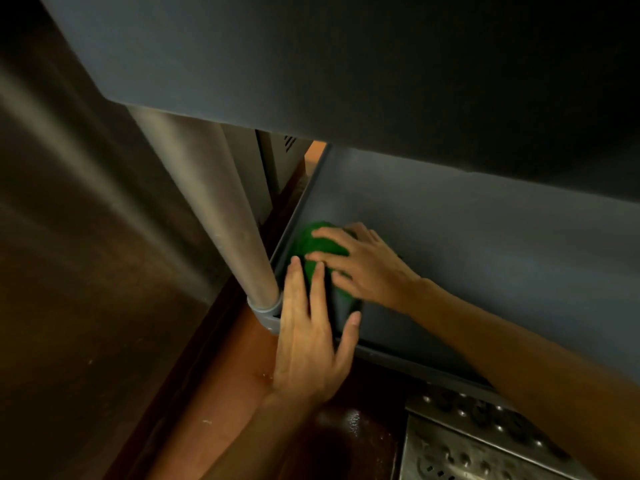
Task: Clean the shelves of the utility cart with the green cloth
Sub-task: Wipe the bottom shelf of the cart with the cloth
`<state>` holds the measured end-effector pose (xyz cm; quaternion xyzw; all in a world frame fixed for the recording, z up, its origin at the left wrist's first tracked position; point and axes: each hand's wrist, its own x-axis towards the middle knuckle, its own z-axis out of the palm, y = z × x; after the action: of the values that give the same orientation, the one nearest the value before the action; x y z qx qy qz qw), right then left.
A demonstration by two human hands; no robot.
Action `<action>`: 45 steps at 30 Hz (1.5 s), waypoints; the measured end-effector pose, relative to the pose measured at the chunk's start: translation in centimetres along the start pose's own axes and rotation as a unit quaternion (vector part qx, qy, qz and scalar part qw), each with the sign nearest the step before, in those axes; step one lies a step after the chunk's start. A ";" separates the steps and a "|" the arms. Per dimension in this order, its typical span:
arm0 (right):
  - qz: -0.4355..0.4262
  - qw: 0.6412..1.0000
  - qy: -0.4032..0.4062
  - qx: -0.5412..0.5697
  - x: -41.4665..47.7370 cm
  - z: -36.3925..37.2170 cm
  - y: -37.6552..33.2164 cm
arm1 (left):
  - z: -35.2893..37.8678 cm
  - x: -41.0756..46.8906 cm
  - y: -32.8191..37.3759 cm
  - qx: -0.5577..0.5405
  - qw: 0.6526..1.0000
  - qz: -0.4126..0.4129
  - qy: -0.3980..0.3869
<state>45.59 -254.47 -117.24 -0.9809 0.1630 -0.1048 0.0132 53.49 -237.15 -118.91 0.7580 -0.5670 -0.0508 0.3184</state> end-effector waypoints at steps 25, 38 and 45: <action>0.102 0.994 -0.034 0.005 2.2 -0.6 -3.0 | 0.3 -0.8 -1.2 0.092 0.992 0.085 -0.008; 0.029 0.994 -0.102 0.037 -10.1 -3.7 -2.4 | 0.0 -0.6 -1.2 0.149 0.985 0.086 -0.029; 0.090 0.989 -0.120 0.018 -17.9 -5.5 0.3 | 0.2 -0.6 -1.2 0.189 0.978 0.079 -0.033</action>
<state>27.75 -248.91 -115.44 -0.9674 0.2459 0.0123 0.0599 54.19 -236.47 -119.89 0.7549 -0.6351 0.0575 0.1535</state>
